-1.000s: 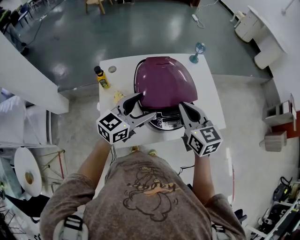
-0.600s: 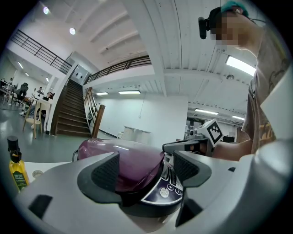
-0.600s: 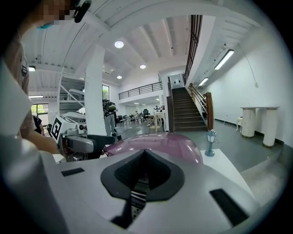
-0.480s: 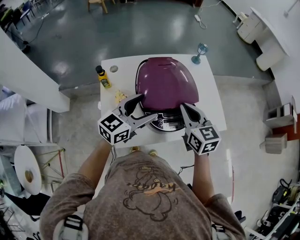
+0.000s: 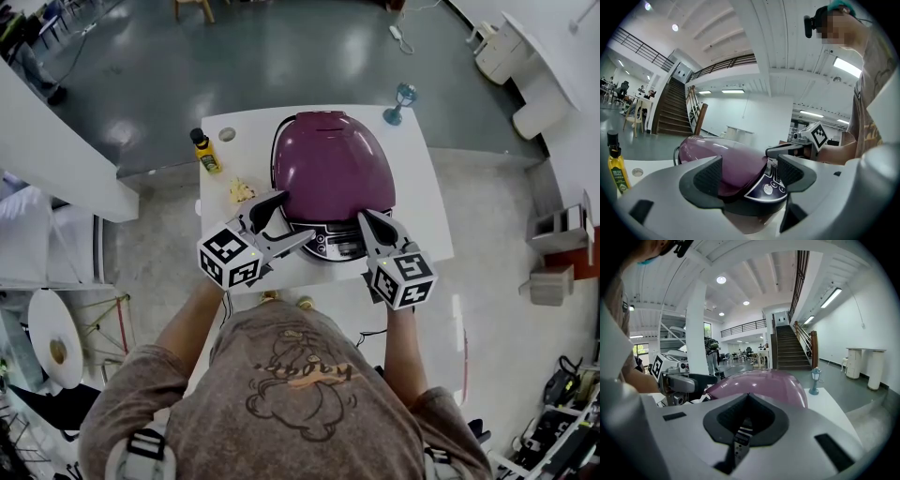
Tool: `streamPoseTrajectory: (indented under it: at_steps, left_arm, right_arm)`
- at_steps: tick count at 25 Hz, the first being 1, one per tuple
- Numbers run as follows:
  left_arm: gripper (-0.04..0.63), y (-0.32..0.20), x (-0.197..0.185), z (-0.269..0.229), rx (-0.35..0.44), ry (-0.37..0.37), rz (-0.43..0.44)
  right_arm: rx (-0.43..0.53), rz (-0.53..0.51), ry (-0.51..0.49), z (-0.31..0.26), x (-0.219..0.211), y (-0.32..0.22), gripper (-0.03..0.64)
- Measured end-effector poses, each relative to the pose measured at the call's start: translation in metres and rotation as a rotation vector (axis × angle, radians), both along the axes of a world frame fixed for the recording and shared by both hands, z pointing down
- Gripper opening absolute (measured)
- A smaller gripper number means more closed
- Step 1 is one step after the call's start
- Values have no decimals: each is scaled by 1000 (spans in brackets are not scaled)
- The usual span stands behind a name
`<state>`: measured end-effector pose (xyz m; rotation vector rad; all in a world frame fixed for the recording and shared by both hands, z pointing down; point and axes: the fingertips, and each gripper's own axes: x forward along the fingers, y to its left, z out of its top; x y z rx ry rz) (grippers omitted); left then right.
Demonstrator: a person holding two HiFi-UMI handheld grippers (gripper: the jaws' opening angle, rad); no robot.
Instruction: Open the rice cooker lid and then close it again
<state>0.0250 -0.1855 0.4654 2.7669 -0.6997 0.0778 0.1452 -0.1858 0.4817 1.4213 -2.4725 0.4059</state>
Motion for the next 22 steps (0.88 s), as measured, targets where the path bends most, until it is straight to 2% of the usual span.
streamPoseTrajectory:
  at_steps: [22]
  left_arm:
    - [382, -1, -1, 10, -38, 9, -13]
  right_arm:
    - [-58, -9, 57, 15, -2, 1, 2]
